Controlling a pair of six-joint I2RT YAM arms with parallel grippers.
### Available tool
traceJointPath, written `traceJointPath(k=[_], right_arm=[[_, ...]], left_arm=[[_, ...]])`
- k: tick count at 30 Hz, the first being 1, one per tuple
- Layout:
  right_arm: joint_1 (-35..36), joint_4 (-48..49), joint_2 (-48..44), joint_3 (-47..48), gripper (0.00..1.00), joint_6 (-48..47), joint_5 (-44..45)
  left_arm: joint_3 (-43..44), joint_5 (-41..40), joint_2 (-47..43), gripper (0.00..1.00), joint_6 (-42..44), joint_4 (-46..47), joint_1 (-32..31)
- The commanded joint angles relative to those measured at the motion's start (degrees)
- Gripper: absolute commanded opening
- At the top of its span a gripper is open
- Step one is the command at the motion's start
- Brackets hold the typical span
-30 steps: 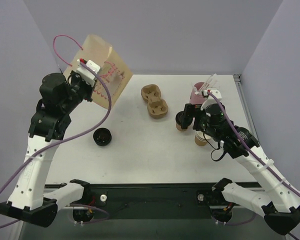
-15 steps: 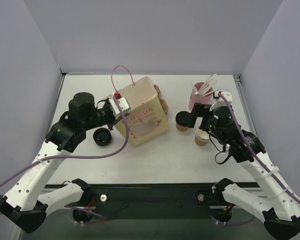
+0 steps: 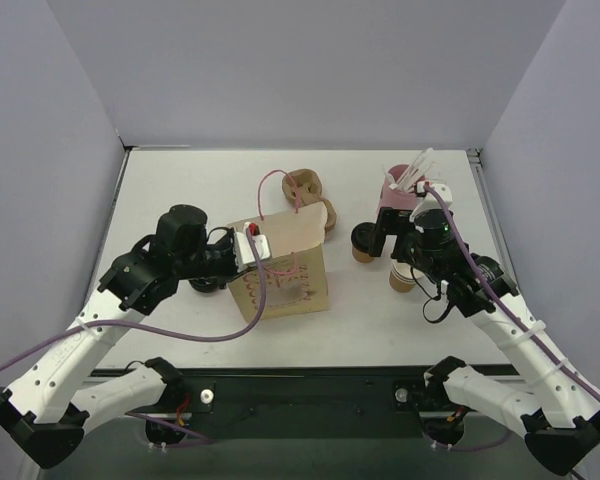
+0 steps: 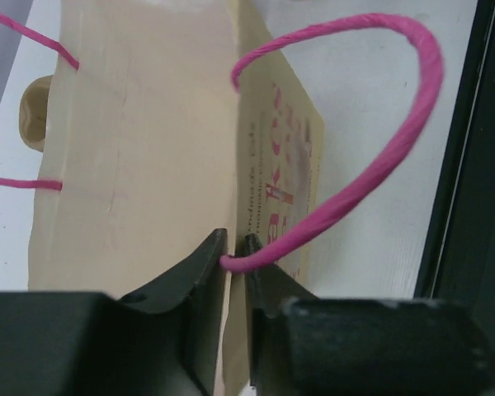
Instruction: Pack the takeout coffee
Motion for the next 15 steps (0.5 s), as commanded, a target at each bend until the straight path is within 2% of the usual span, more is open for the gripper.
traceJointPath(k=[1, 4, 7, 10, 12, 15], right_arm=[[-0.15, 1.27, 0.99, 0.3, 0.98, 0.39, -1.51], [-0.15, 1.27, 0.91, 0.48, 0.98, 0.04, -2.12], [-0.24, 1.01, 1.34, 0.83, 0.98, -0.66, -3.7], [-0.15, 0.04, 2.22, 1.71, 0.98, -1.01, -5.9], [-0.06, -0.22, 2.58, 2.15, 0.98, -1.19, -7.65], [0.02, -0.31, 2.49, 2.5, 0.98, -1.19, -9.32]], left_arm=[[-1.85, -1.69, -4.32, 0.32, -3.09, 5.74, -0.27], [-4.65, -7.32, -8.27, 0.53, -9.24, 14.18, -0.27], [-5.9, -13.63, -11.87, 0.57, -13.56, 20.86, -0.27], [-6.34, -19.43, -15.04, 0.61, -17.6, 23.68, -0.27], [-6.34, -22.78, -16.45, 0.61, -21.37, 24.04, -0.27], [-6.86, -34.01, -16.81, 0.61, -27.17, 22.99, -0.27]])
